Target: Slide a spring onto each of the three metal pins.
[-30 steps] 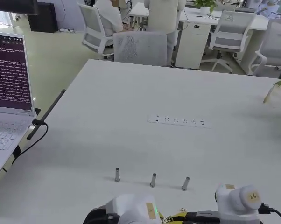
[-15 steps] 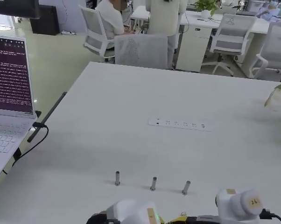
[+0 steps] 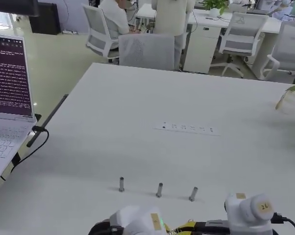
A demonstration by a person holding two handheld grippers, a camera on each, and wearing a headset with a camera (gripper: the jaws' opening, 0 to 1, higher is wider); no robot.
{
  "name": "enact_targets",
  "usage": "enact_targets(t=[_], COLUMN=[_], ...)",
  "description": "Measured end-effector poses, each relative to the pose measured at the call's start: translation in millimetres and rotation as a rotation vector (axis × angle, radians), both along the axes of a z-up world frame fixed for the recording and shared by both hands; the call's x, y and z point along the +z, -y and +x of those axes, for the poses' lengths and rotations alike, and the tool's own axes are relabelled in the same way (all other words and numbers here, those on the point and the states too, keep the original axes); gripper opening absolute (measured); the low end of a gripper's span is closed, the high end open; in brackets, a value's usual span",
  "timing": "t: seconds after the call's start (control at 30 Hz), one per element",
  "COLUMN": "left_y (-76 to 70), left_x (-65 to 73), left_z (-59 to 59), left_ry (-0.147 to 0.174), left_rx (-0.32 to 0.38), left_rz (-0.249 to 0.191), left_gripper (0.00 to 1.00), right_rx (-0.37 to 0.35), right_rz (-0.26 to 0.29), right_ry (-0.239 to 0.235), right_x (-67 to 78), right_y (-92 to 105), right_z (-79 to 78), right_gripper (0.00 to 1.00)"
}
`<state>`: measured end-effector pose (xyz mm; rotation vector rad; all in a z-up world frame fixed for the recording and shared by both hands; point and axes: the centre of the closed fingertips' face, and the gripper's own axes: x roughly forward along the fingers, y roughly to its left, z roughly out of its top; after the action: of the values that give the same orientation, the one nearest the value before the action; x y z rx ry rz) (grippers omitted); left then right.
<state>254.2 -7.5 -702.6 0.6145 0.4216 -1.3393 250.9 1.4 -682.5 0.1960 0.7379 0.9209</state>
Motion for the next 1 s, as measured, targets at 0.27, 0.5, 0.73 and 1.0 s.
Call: enact_targets(t=[0.27, 0.5, 0.73, 1.0], left_y=[-1.3, 0.3, 2.1, 5.5], left_x=[-2.3, -1.8, 1.6, 5.8], left_z=[0.5, 1.6, 1.3, -1.8], left_ry=[-0.002, 0.013, 0.006, 0.003], left_rx=[0.002, -0.011, -0.013, -0.028], left_rz=[0.007, 0.010, -0.006, -0.018], left_gripper=[0.03, 0.02, 0.02, 0.02], right_rx=[-0.005, 0.001, 0.027, 0.047], right_rz=[-0.001, -0.016, -0.032, -0.047], right_ry=[0.003, 0.014, 0.021, 0.035], right_x=[1.4, 1.8, 6.6, 11.7], right_y=[1.0, 2.0, 2.8, 3.3], right_z=[0.3, 0.9, 1.2, 3.7], right_gripper=[0.08, 0.08, 0.09, 0.11])
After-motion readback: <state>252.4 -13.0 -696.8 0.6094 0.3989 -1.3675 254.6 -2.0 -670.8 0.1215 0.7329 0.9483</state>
